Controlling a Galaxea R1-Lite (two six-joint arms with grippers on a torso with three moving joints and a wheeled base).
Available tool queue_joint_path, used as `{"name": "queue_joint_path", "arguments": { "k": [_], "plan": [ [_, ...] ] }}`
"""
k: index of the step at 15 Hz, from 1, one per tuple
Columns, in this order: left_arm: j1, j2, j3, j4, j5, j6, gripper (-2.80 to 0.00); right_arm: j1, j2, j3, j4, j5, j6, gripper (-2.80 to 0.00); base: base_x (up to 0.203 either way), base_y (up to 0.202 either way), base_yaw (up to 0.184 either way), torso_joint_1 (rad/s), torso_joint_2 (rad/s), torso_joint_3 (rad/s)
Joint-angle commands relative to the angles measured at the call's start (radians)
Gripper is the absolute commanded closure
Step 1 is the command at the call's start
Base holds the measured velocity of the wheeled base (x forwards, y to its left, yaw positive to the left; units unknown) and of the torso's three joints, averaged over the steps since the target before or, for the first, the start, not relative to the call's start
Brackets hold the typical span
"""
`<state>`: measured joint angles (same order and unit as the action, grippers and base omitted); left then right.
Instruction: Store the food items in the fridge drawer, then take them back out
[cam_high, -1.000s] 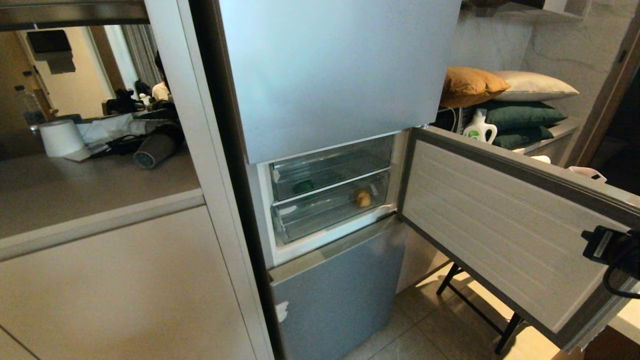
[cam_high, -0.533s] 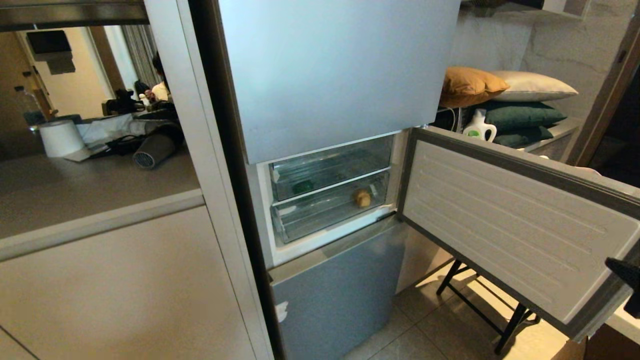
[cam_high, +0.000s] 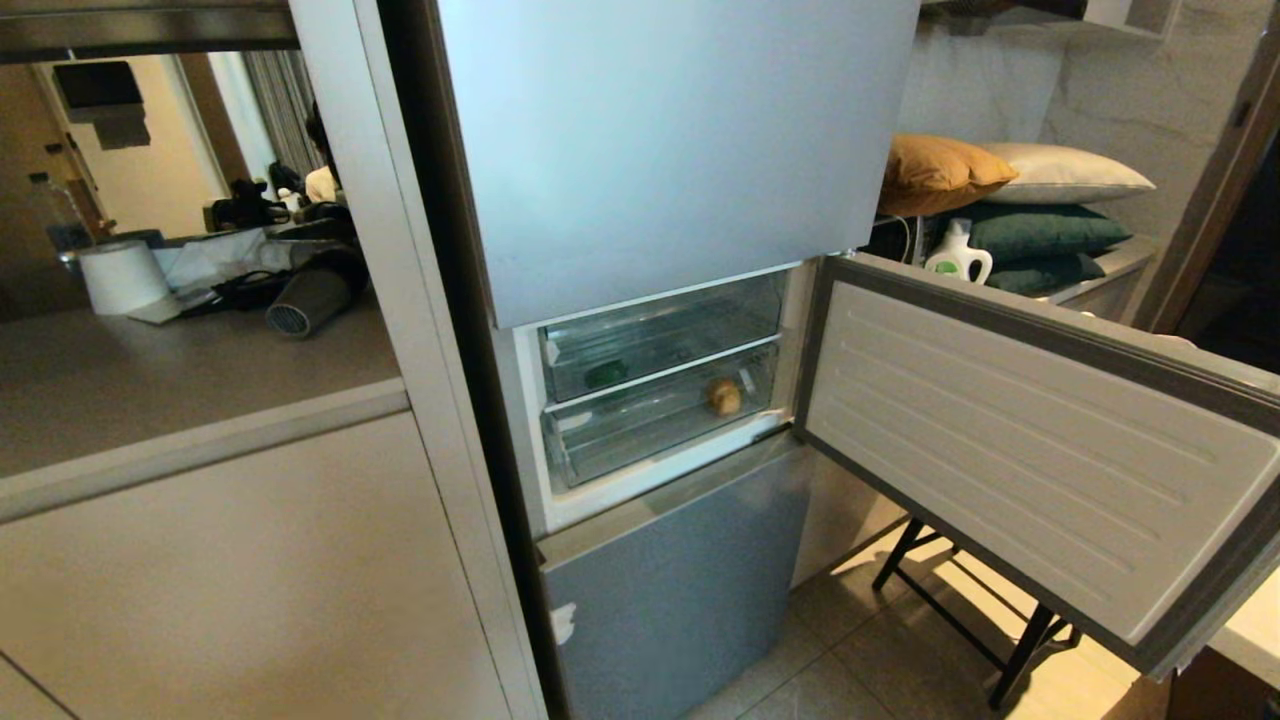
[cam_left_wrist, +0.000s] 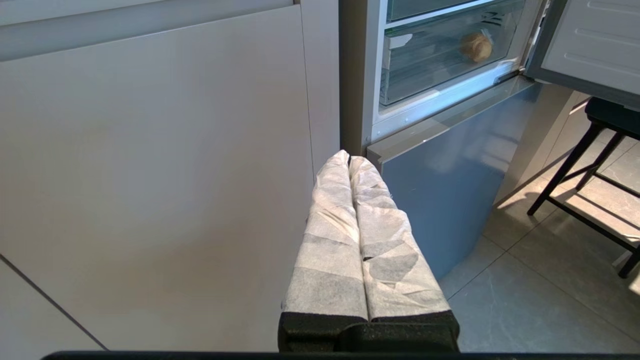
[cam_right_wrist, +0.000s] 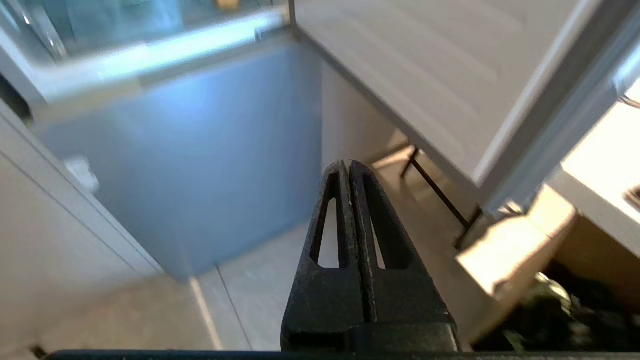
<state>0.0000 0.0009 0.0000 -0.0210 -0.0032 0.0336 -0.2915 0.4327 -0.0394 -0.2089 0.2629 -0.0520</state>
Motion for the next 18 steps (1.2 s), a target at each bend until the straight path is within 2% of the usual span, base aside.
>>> {"name": "queue_joint_path", "arguments": {
  "k": [1,3,4,5,6,7,8,12,15,18],
  "plan": [
    [0.000,0.001,0.011,0.000,0.000,-0.004,0.00,0.000,-0.160,0.005,0.104,-0.007,-0.015,0.00,0.000,0.000,0.000,0.000,0.00,0.000],
    [0.000,0.001,0.011,0.000,0.000,-0.004,0.00,0.029,-0.152,0.007,0.161,-0.020,-0.034,0.00,0.000,0.000,0.000,0.000,0.00,0.000],
    [0.000,0.001,0.011,0.000,0.000,-0.004,0.00,0.084,-0.147,0.006,0.166,-0.028,-0.033,0.00,0.000,0.000,0.000,0.000,0.00,0.000],
    [0.000,0.001,0.011,0.000,0.000,-0.004,0.00,0.151,-0.142,0.008,0.168,-0.065,-0.030,0.00,0.000,0.000,0.000,0.000,0.00,0.000],
    [0.000,0.001,0.011,0.000,0.000,-0.004,0.00,0.192,-0.148,0.018,0.166,-0.154,-0.029,0.00,0.000,0.000,0.000,0.000,0.00,0.000],
    [0.000,0.001,0.011,0.000,0.000,-0.004,0.00,0.199,-0.151,0.034,0.166,-0.217,-0.025,0.00,0.000,0.000,0.000,0.000,0.00,0.000],
    [0.000,0.001,0.011,0.000,0.000,-0.004,0.00,0.201,-0.152,0.038,0.174,-0.231,-0.019,0.00,0.000,0.000,0.000,0.000,0.00,0.000],
    [0.000,0.001,0.011,0.000,0.000,-0.004,0.00,0.207,-0.154,0.038,0.187,-0.220,-0.030,0.00,0.000,0.000,0.000,0.000,0.00,0.000],
    [0.000,0.001,0.011,0.000,0.000,-0.004,0.00,0.207,-0.154,0.038,0.222,-0.231,0.023,0.00,0.000,0.000,0.000,0.000,0.00,0.000],
    [0.000,0.001,0.011,0.000,0.000,-0.004,0.00,0.207,-0.152,0.038,0.221,-0.228,0.015,0.00,0.000,0.000,0.000,0.000,0.00,0.000]
  ]
}}
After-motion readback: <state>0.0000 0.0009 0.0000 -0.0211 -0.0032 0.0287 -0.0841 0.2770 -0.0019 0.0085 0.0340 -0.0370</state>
